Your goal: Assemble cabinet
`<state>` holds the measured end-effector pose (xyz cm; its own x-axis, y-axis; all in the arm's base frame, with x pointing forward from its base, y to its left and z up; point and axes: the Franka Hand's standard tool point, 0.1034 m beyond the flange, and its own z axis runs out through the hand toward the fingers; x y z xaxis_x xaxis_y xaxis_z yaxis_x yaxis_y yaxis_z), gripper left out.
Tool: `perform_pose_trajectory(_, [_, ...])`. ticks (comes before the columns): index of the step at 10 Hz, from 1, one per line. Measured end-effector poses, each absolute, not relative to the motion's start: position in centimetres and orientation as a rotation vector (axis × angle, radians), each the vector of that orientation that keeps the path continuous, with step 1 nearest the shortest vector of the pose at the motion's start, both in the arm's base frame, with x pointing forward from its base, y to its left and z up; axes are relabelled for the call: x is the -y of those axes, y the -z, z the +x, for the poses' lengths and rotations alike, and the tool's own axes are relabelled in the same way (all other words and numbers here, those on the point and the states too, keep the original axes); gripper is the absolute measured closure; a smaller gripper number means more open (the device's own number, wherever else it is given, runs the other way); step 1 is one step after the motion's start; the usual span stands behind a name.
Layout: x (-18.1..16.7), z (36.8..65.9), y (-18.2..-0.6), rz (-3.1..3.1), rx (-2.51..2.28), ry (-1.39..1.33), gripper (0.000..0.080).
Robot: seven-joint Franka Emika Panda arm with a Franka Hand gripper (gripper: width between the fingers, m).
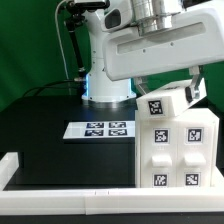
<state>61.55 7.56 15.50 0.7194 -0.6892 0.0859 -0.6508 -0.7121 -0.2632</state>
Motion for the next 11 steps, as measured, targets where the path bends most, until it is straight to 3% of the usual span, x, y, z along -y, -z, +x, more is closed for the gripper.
perform_pose_trajectory(11, [-7.33, 61.44, -15.49, -1.878, -2.09, 0.039, 0.0238])
